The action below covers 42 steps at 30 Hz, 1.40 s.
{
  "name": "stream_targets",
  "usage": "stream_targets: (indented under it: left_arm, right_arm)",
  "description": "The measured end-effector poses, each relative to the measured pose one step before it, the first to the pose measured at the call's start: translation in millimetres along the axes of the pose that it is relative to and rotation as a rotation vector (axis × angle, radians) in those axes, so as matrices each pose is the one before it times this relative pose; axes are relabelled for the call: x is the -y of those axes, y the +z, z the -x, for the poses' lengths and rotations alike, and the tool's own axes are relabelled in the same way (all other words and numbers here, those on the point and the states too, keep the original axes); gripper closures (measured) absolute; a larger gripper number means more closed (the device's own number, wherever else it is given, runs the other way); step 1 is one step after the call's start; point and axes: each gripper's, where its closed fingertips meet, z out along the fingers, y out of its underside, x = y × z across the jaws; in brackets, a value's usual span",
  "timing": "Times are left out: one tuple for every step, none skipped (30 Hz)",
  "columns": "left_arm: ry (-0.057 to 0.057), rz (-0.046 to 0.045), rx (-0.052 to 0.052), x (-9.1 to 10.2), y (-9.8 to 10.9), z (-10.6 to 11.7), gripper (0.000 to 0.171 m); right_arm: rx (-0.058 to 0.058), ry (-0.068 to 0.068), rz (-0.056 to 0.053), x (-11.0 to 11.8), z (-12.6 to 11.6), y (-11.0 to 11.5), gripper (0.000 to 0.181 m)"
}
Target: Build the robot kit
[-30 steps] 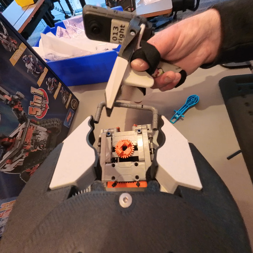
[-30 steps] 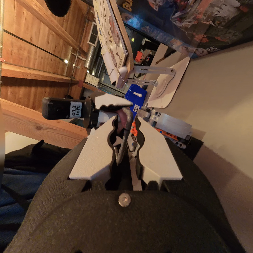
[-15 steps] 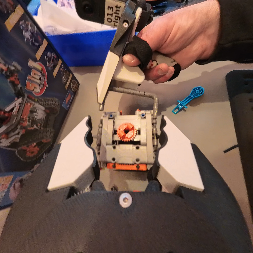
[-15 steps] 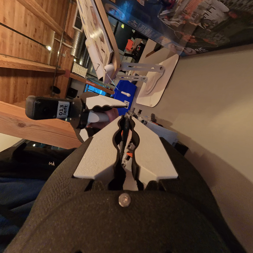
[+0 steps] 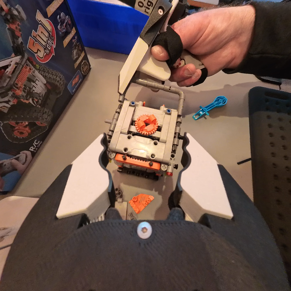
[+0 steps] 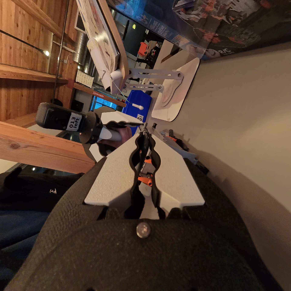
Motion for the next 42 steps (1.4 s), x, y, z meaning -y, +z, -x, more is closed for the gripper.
stream_targets:
  left_arm:
    - [0.0006,-0.00563,-0.003,-0.02,1.03,-1.18,0.079]
    - [0.0012,-0.00057,0.0004,-0.39,1.13,-0.88,0.079]
    - [-0.0051,-0.00304,-0.0001,-0.01,0.12,-0.08,0.079]
    - [-0.0048,-0.00403,-0.0037,-0.26,-0.21,0.19,0.079]
    - [-0.0037,-0.00805,0.0008,0.11,0.15,0.71,0.079]
    - [-0.0039,-0.00788,0.0032,0.23,0.71,0.31,0.08]
    - [0.0007,-0.00419,0.0027,-0.06,0.47,-0.1,0.08]
    - [-0.0009,-0.00232,0.0018,0.08,-0.17,0.18,0.08]
    - [-0.0027,-0.00226,0.0008,-0.05,-0.21,0.36,0.08]
    - [-0.0015,-0.00272,-0.0001,-0.07,0.06,0.09,0.08]
    - [-0.0009,-0.00373,0.0011,0.06,0.14,-0.12,0.08]
    - [0.0012,-0.00348,0.0031,0.05,0.01,0.03,0.08]
    - [-0.0001,-0.00383,0.0028,0.01,0.25,-0.04,0.08]
    - [-0.0015,-0.00354,0.001,-0.06,-0.02,-0.03,0.08]
    - [-0.0025,-0.00343,-0.0005,0.0,0.05,0.09,0.08]
    - [-0.0019,-0.00318,0.0002,0.14,0.11,0.08,0.08]
    - [-0.0017,-0.00343,0.0005,0.16,0.28,0.21,0.08]
    - [-0.0036,-0.00263,-0.0005,-0.07,0.22,0.06,0.08]
    - [-0.0007,-0.00222,0.0008,-0.05,-0.01,-0.04,0.08]
    - [-0.0014,-0.00251,0.0003,-0.01,0.01,-0.16,0.08]
    - [-0.0016,-0.00279,0.0014,0.1,0.13,0.05,0.08]
    - [-0.0031,-0.00233,0.0011,-0.01,-0.01,0.25,0.08]
    - [-0.0022,-0.00254,0.0009,-0.05,-0.1,0.21,0.08]
    - [-0.0014,-0.00456,0.0007,0.09,0.04,-0.05,0.08]
    - [-0.0016,-0.00526,0.0007,0.06,0.25,-0.17,0.08]
    - [-0.0014,-0.0039,-0.0001,0.12,0.19,-0.43,0.08]
    - [-0.0012,-0.00076,0.0014,0.12,0.1,-0.1,0.08]
    - [0.0006,0.00085,0.0014,-0.09,0.03,-0.19,0.08]
    - [-0.0019,0.0011,0.0,-0.01,-0.07,0.15,0.08]
    - [-0.0021,-0.00052,-0.0017,-0.02,0.02,0.15,0.08]
    - [0.0039,0.00083,-0.0003,0.14,0.22,-0.29,0.08]
    - [0.0045,0.00227,0.0039,0.27,0.52,-0.43,0.08]
    - [-0.0001,0.00045,0.0025,0.15,0.16,-0.15,0.08]
    - [0.0011,-0.00259,-0.0035,-0.1,-0.16,-0.46,0.08]
    - [0.0005,-0.00288,-0.0016,0.08,0.09,-0.41,0.08]
    - [0.0046,0.00089,0.003,0.17,0.1,-0.08,0.08]
    - [0.0047,0.00304,0.0023,0.16,0.05,-0.44,0.08]
    - [0.0063,0.00247,0.0023,0.07,0.02,-0.5,0.08]
    - [0.0044,0.00133,0.0017,0.1,0.24,-0.5,0.08]
    - [0.0038,0.00077,0.0013,0.18,0.08,-0.46,0.08]
    - [0.0032,0.00042,0.0019,0.07,0.02,-0.27,0.08]
    - [0.0002,-0.00062,0.0005,-0.05,0.02,0.11,0.081]
  right_arm:
    - [-0.0102,-0.008,0.0035,-0.33,-0.01,0.35,0.177]
    - [-0.0189,-0.0139,0.0031,-0.1,-0.69,0.49,0.177]
    - [-0.0236,-0.0226,0.0075,-0.42,-0.76,0.5,0.177]
    - [-0.0242,-0.0196,0.0088,-0.22,-0.59,0.13,0.177]
    - [-0.0272,-0.0242,0.0083,0.06,-0.48,-0.07,0.177]
    - [-0.0224,-0.0243,0.0093,0.06,0.31,-0.1,0.177]
    - [-0.0181,-0.0192,0.0073,0.07,-0.04,0.1,0.177]
    - [-0.0154,-0.0152,0.0062,-0.07,-0.52,0.05,0.177]
    - [-0.0193,-0.0208,0.006,-0.37,-1.1,-0.05,0.177]
    - [-0.018,-0.0203,0.0018,-0.2,-0.66,-0.14,0.177]
    - [-0.0068,-0.0099,0.0001,-0.24,0.23,-0.25,0.177]
    - [0.0,-0.0075,-0.0013,-0.29,0.43,0.0,0.177]
    - [0.0046,-0.0086,-0.0048,-0.01,0.22,0.13,0.177]
    - [0.0092,-0.0068,-0.0073,0.14,0.0,0.05,0.177]
    - [0.0162,0.0054,-0.0093,0.0,-0.33,0.14,0.177]
    - [0.0214,0.0071,-0.0119,0.23,0.18,0.04,0.177]
    - [0.0262,-0.0094,-0.0133,0.43,1.72,0.28,0.177]
    - [0.0239,-0.0129,-0.0149,0.37,1.24,0.21,0.177]
    - [0.0182,0.0019,-0.0126,-0.37,-0.84,0.15,0.176]
    - [0.0175,0.0127,-0.0116,-0.11,-0.82,0.1,0.176]
    - [0.0102,0.0044,-0.0119,0.38,-0.17,0.23,0.177]
    - [-0.0001,-0.0097,-0.0104,0.17,-0.14,0.41,0.176]
    - [0.0,-0.0057,-0.0096,0.13,-0.16,0.23,0.176]
    - [0.0067,0.0033,-0.0086,-0.12,0.06,-0.15,0.176]
    - [0.0083,0.0072,-0.0078,-0.15,-0.27,-0.32,0.176]
    - [0.0006,0.0041,-0.0045,-0.07,-0.29,-0.17,0.176]
    - [-0.0069,-0.0023,0.0026,-0.14,-0.02,0.0,0.176]
    - [-0.0131,-0.0182,0.0061,-0.08,0.16,0.12,0.176]
    - [-0.011,-0.0116,0.0045,0.14,-0.06,0.13,0.176]
    - [-0.001,0.0151,0.0066,-0.18,0.01,-0.1,0.176]
    - [0.0001,0.026,0.0088,0.06,-0.39,-0.44,0.176]
    - [-0.0119,0.0043,0.0098,0.35,-0.14,0.06,0.176]
    - [-0.0235,-0.0327,0.0183,-0.61,0.45,0.12,0.175]
    - [-0.0313,-0.0435,0.0161,-0.33,-0.12,-0.4,0.174]
    - [-0.0292,-0.0375,0.0074,0.19,-0.64,-0.53,0.174]
    - [-0.0123,-0.0331,0.0013,0.27,1.14,0.06,0.174]
    - [-0.002,-0.019,0.0004,0.0,1.18,-0.29,0.174]
    - [0.0031,-0.0048,0.0027,-0.58,0.48,-0.57,0.174]
    - [0.0106,-0.0029,-0.0016,-0.18,1.19,-0.52,0.175]
    - [0.0086,-0.0029,-0.0079,0.36,0.6,-0.29,0.175]
    - [0.0079,0.0075,-0.0102,0.21,-0.31,-0.01,0.175]
    - [0.0115,0.0134,-0.0094,-0.28,-0.1,0.03,0.175]
